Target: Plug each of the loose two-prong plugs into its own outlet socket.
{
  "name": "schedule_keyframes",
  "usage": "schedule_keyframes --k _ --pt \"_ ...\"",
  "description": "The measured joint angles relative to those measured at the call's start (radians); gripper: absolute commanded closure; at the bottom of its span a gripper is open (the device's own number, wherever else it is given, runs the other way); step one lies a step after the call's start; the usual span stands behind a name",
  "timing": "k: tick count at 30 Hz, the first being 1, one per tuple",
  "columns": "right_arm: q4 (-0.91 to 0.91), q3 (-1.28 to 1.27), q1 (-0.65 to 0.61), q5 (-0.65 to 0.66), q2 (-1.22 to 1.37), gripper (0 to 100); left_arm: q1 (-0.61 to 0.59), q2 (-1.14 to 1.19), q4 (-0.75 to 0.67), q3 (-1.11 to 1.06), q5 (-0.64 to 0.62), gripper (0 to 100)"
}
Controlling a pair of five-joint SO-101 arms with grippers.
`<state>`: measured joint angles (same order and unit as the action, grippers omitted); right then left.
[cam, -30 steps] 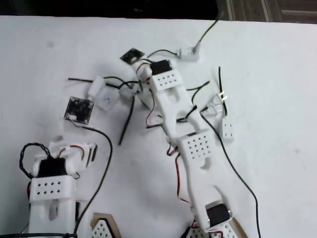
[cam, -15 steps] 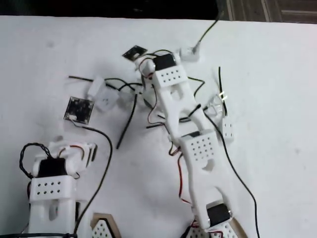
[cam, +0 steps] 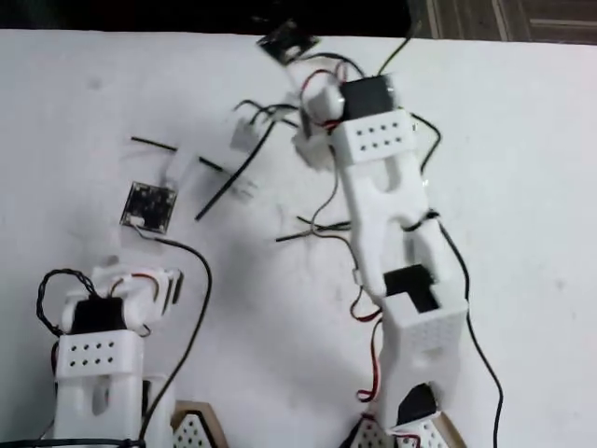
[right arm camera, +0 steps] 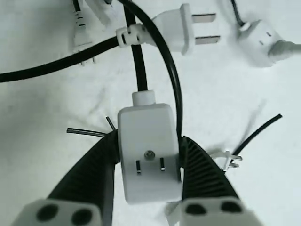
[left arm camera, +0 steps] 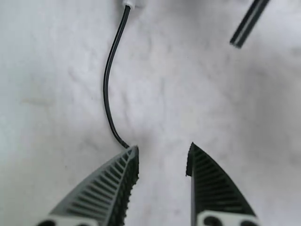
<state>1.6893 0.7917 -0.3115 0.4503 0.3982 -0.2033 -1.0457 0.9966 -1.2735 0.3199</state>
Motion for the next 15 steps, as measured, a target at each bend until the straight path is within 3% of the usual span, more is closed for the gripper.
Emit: schedule_keyframes --k 8,15 --pt "0.025 0.002 0.098 0.0 -0.16 98.1 0.0 0.0 0.0 0.0 0.0 82" --pt "0.025 -0.212 0.11 0.0 -0.362 98.1 0.0 0.0 0.0 0.0 0.0 82"
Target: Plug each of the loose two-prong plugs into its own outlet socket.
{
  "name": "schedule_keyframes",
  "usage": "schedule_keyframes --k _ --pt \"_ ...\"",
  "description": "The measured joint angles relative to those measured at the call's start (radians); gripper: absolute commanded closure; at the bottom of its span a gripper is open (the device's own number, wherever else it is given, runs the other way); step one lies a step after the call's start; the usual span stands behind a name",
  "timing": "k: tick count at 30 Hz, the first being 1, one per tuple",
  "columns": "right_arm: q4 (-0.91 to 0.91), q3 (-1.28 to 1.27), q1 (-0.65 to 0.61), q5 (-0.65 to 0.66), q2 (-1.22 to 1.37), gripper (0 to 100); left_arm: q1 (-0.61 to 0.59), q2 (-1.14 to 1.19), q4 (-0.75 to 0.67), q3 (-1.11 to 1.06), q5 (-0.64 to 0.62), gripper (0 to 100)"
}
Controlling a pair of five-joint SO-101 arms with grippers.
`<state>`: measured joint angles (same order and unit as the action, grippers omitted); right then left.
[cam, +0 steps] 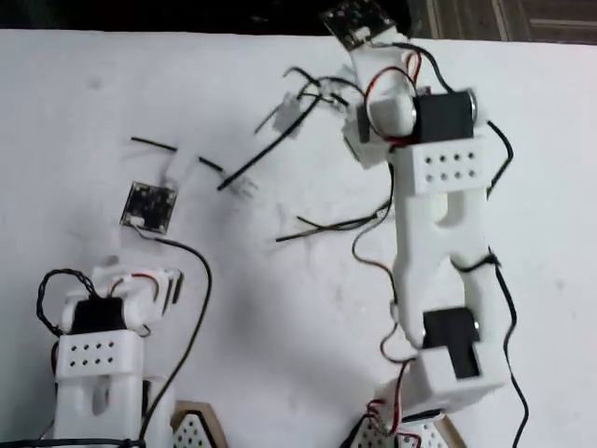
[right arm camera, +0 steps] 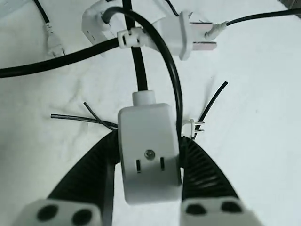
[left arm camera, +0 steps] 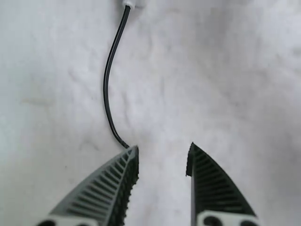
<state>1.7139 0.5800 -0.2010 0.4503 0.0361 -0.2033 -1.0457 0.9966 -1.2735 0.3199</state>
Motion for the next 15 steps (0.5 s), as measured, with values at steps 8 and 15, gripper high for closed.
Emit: schedule_keyframes --k 8,15 --pt "0.0 -0.245 -0.002 0.0 -0.163 98.1 0.0 0.0 -0.021 -0.014 0.0 82" --pt "0.0 -0.454 -0.002 0.0 -0.279 98.1 0.0 0.0 -0.021 -0.014 0.0 82"
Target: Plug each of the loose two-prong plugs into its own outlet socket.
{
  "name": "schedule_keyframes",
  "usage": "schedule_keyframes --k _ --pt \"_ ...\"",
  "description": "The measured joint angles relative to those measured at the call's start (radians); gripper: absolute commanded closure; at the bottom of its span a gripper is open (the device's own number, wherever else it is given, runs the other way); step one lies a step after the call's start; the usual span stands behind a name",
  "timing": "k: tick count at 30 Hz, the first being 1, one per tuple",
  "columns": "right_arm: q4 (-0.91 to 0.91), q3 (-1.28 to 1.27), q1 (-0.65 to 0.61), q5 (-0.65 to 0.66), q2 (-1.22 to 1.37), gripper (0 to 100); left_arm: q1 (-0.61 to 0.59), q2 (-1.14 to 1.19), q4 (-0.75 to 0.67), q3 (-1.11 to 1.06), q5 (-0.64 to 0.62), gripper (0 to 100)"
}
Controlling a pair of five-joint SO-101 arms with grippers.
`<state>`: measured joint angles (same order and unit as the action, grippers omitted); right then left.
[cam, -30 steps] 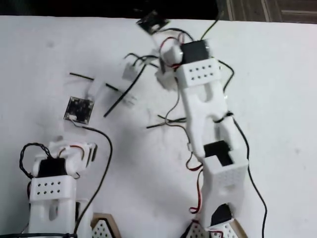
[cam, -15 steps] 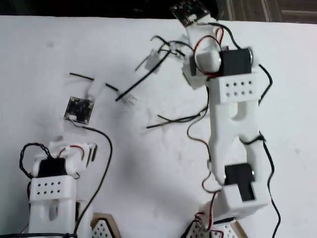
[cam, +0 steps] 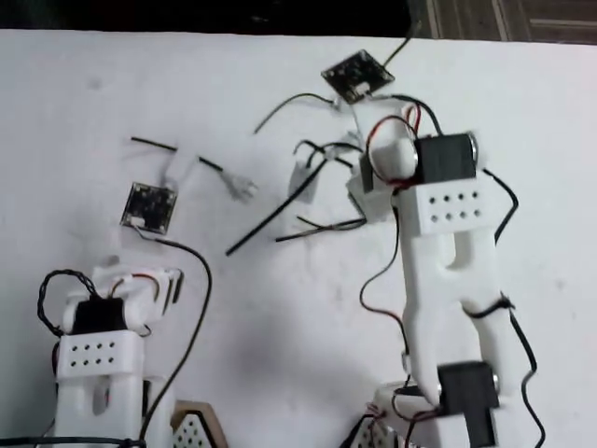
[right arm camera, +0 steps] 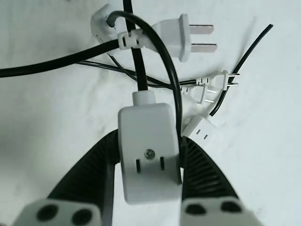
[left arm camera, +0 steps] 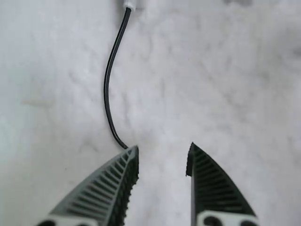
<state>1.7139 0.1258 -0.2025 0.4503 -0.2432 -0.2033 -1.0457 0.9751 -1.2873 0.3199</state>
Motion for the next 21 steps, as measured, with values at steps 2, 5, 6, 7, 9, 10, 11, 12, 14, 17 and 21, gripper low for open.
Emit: schedule_keyframes --k 2,5,6,7,9,10,11,12,14,17,21 --pt "0.0 -0.052 0.0 0.0 -0.049 98.1 0.0 0.0 0.0 0.0 0.0 82" --pt "0.0 -0.153 -0.034 0.0 -0.114 98.1 0.0 0.0 -0.003 0.0 0.0 82" --pt "-0.003 -0.195 -0.06 0.0 -0.127 98.1 0.0 0.0 -0.003 0.0 0.0 82" --pt "-0.018 -0.241 -0.087 -0.002 -0.141 98.1 0.0 0.0 -0.003 0.0 0.0 82" --pt "-0.083 -0.341 -0.138 -0.009 -0.164 98.1 -0.003 0.0 -0.003 0.0 0.0 82" --pt "-0.126 -0.393 -0.157 -0.02 -0.172 98.1 -0.012 0.0 -0.003 0.0 0.0 82" --pt "-0.172 -0.442 -0.172 -0.041 -0.176 98.1 -0.025 0.0 -0.003 0.0 0.0 82" --pt "-0.224 -0.491 -0.183 -0.068 -0.176 98.1 -0.037 0.0 -0.003 0.0 0.0 82" --pt "-0.315 -0.58 -0.219 -0.127 -0.176 98.1 -0.061 0.0 -0.003 0.0 0.0 82" --pt "-0.411 -0.681 -0.293 -0.195 -0.176 98.1 -0.094 0.0 -0.003 0.0 -0.015 82" --pt "-0.522 -0.775 -0.347 -0.233 -0.178 98.1 -0.107 0.0 -0.003 0.0 -0.041 82"
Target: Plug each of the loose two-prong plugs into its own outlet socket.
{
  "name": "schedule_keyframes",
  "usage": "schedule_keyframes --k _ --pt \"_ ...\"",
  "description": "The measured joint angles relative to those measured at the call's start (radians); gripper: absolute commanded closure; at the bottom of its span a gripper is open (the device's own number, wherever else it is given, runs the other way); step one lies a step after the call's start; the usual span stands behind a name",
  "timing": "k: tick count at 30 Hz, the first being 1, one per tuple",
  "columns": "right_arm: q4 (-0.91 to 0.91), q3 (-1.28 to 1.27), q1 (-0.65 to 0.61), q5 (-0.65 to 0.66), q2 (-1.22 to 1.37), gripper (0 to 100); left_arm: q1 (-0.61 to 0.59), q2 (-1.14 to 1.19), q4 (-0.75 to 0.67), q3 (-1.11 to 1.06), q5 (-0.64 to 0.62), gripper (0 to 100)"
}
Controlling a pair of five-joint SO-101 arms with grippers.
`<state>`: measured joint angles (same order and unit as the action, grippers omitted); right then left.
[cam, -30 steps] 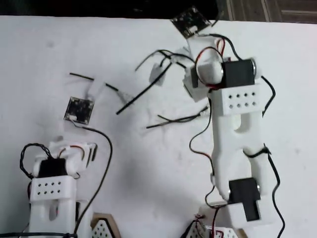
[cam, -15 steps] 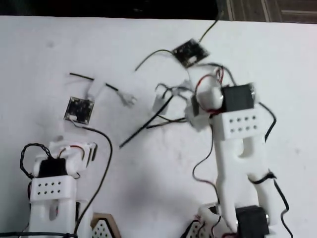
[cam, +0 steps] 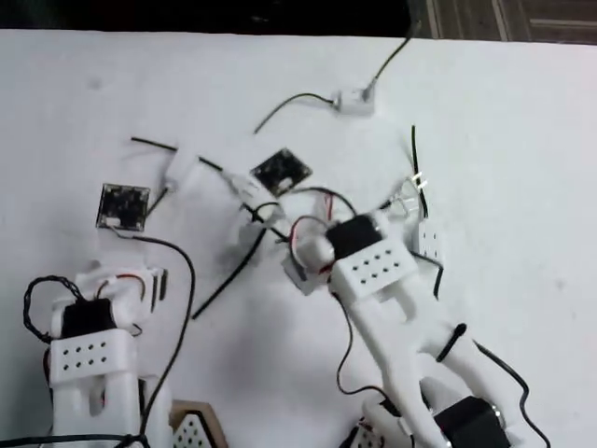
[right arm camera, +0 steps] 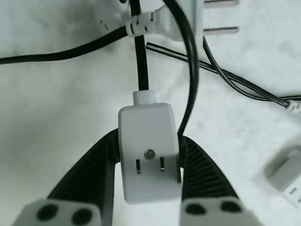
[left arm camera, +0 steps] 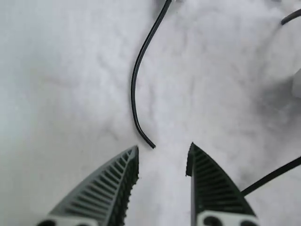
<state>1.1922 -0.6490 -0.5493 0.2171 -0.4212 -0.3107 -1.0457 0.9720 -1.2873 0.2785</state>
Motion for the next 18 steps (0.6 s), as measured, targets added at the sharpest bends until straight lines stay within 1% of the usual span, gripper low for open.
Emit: schedule_keyframes --k 4,6,9,11,15,18 --pt "-0.103 -0.095 -0.008 -0.002 0.0 97.4 -0.002 0.0 0.0 0.0 -0.006 82" --pt "-0.126 -0.129 -0.008 -0.002 0.0 92.7 -0.002 0.0 0.0 0.0 -0.006 82" --pt "-0.137 -0.149 -0.008 -0.005 0.0 82.2 -0.002 0.0 0.0 0.0 -0.006 82" --pt "-0.14 -0.155 -0.002 -0.006 0.0 78.8 -0.002 0.0 0.0 0.0 -0.006 82" --pt "-0.135 -0.155 0.063 -0.006 -0.023 78.6 -0.002 0.0 0.0 0.0 -0.006 82" --pt "-0.063 -0.118 0.095 -0.006 -0.072 78.6 -0.002 0.0 0.0 0.0 -0.006 82"
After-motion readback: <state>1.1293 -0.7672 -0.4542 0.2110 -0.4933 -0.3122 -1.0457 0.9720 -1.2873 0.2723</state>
